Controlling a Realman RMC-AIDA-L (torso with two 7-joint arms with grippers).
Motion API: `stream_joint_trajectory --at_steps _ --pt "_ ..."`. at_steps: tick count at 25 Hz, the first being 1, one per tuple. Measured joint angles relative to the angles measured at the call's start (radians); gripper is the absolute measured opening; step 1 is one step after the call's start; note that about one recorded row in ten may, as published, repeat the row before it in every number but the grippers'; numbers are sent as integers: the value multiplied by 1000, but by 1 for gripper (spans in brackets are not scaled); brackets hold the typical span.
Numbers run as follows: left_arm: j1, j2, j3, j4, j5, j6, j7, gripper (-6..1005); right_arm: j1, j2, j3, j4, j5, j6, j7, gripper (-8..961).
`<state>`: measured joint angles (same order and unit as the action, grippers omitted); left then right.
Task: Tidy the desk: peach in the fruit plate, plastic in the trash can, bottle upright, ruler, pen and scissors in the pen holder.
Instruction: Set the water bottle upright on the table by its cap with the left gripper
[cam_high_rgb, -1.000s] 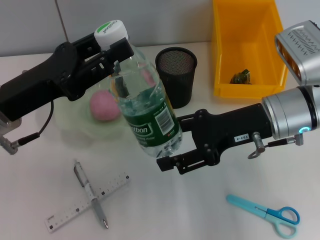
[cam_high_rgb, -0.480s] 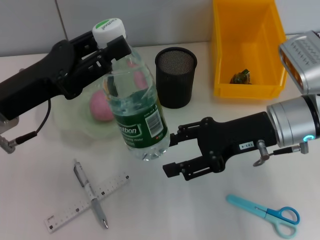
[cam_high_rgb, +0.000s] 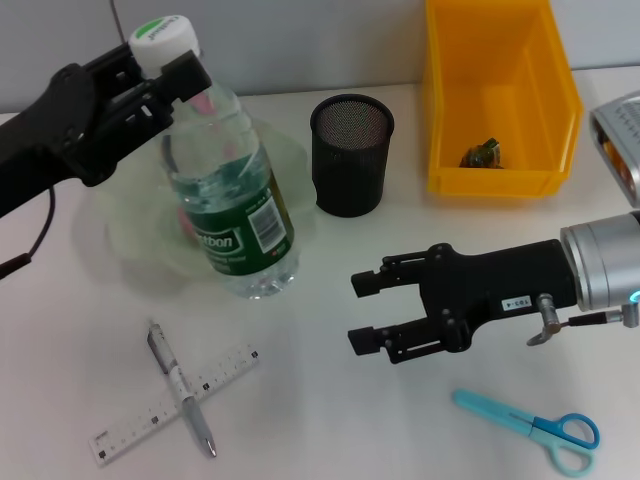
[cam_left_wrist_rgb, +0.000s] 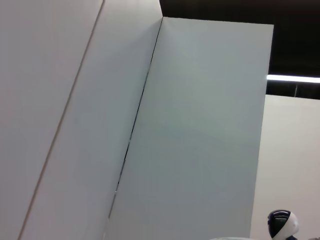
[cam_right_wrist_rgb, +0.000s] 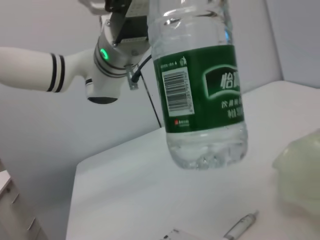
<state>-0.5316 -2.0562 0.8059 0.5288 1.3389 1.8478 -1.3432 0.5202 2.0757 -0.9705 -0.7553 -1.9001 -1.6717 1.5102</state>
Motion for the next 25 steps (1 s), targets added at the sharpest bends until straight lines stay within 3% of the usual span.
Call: stream_joint_trajectory --at_steps 17,25 --pt "62 21 -46 26 0 -11 62 433 -32 0 69 -2 4 2 -16 752" --pt "141 47 -50 27 6 -74 178 433 -32 0 72 1 4 22 -16 752"
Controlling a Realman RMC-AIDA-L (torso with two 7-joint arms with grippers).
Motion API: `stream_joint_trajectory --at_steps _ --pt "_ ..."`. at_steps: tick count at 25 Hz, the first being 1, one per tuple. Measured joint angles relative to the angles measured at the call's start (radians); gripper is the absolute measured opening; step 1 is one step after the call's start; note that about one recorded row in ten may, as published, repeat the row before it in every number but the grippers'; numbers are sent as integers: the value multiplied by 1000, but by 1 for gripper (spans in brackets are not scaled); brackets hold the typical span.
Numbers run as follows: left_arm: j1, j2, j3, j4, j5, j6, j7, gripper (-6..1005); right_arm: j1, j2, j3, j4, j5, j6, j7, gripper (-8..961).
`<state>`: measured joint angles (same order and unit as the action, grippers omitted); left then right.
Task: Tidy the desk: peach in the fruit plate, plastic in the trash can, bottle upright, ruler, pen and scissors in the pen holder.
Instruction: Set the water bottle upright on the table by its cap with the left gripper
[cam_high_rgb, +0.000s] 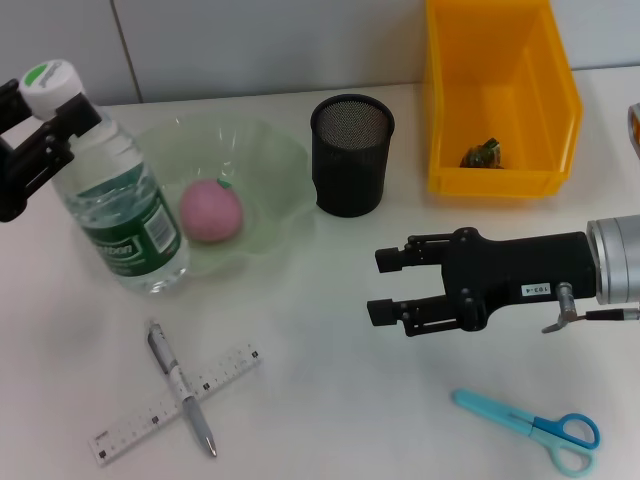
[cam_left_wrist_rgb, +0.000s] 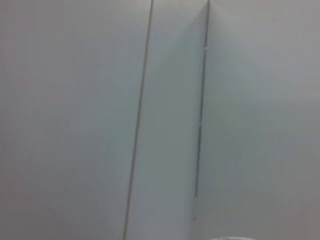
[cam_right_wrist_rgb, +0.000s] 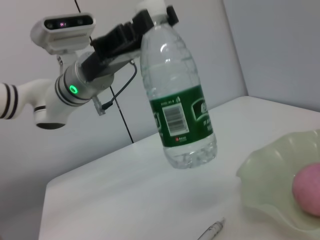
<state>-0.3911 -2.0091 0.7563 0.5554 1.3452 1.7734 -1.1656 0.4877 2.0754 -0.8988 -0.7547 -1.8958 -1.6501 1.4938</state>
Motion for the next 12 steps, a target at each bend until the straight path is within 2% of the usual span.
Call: stream_joint_trajectory --at_steps 6,12 --pt "48 6 -1 -4 1 -76 48 433 4 0 0 0 0 9 0 752" --pt "70 -15 7 -17 2 -120 114 433 5 0 0 1 0 10 -18 752"
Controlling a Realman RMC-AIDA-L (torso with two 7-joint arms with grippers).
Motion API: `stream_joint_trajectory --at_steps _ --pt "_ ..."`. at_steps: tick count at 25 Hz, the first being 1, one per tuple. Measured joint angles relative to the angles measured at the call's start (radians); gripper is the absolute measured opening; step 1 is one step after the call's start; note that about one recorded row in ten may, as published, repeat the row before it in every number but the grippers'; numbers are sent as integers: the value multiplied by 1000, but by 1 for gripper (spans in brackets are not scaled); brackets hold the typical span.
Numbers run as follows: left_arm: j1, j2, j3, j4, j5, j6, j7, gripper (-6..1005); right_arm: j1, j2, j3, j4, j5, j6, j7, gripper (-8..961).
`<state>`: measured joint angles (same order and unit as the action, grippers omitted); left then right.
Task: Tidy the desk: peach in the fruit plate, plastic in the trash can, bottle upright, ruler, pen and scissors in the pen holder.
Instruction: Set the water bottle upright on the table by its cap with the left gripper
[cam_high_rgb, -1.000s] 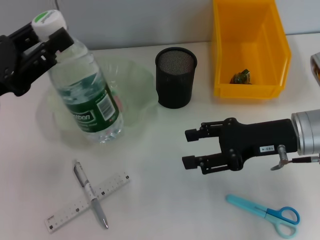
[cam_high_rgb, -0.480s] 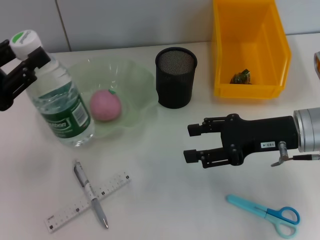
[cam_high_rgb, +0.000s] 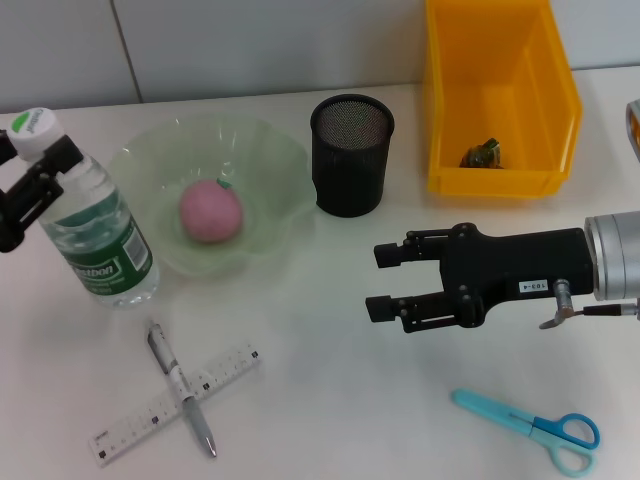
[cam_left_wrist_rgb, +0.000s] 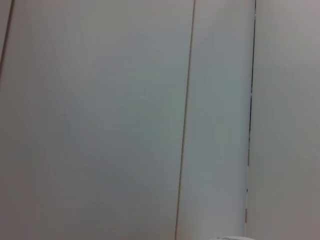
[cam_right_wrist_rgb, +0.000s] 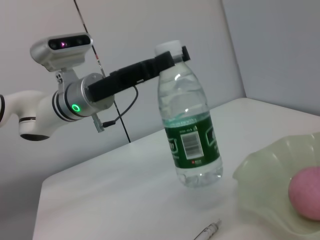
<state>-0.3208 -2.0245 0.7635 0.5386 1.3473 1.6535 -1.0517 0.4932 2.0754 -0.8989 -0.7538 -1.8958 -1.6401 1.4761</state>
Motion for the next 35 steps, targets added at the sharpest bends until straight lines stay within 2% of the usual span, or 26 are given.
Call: stream_joint_trajectory --at_steps 6,12,25,35 --pt "2 -20 3 -54 1 -32 59 433 -3 0 0 0 0 0 -43 752" --pt "15 -30 3 -76 13 -70 108 433 -4 0 -1 1 -3 2 -58 753" --pt "37 -34 -3 -88 16 -94 147 433 -5 -1 -2 1 -5 -5 -58 753" --pt "55 -23 -17 -76 8 -94 145 433 -5 -2 -9 1 -5 -7 -52 753"
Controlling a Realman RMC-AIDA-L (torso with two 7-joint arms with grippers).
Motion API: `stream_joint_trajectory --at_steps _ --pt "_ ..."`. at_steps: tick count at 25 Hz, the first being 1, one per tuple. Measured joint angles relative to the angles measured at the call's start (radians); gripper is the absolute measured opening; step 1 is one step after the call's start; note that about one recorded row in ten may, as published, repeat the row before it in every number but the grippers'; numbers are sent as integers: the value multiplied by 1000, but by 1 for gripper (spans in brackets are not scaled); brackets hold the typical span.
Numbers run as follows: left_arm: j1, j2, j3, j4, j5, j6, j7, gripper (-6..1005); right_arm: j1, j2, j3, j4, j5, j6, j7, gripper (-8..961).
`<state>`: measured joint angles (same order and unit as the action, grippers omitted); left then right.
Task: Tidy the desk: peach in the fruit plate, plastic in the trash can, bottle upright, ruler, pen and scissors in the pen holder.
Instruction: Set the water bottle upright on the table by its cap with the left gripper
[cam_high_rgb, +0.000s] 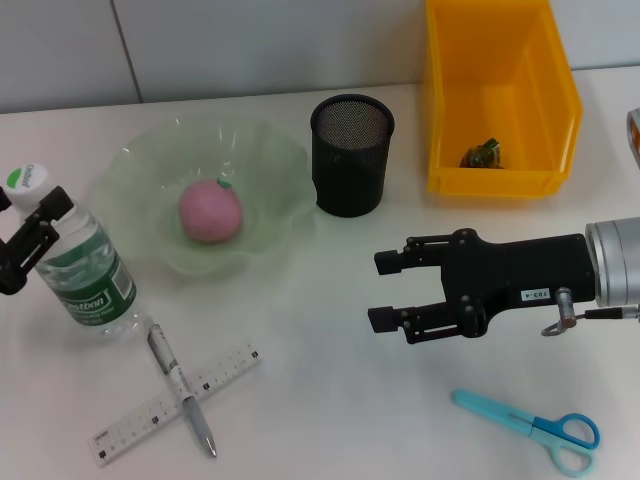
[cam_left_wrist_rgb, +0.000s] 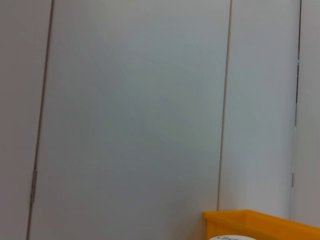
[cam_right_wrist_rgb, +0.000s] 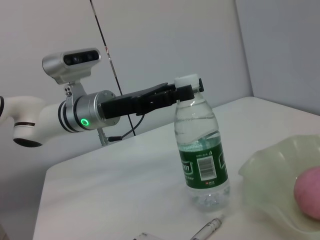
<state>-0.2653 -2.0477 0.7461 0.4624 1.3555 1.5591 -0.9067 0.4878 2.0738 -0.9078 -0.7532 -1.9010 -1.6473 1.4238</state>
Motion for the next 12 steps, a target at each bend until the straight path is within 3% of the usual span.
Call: stream_joint_trajectory --at_steps 12 --pt "-10 -3 -26 -3 0 -37 13 433 2 1 -2 0 4 -3 4 753"
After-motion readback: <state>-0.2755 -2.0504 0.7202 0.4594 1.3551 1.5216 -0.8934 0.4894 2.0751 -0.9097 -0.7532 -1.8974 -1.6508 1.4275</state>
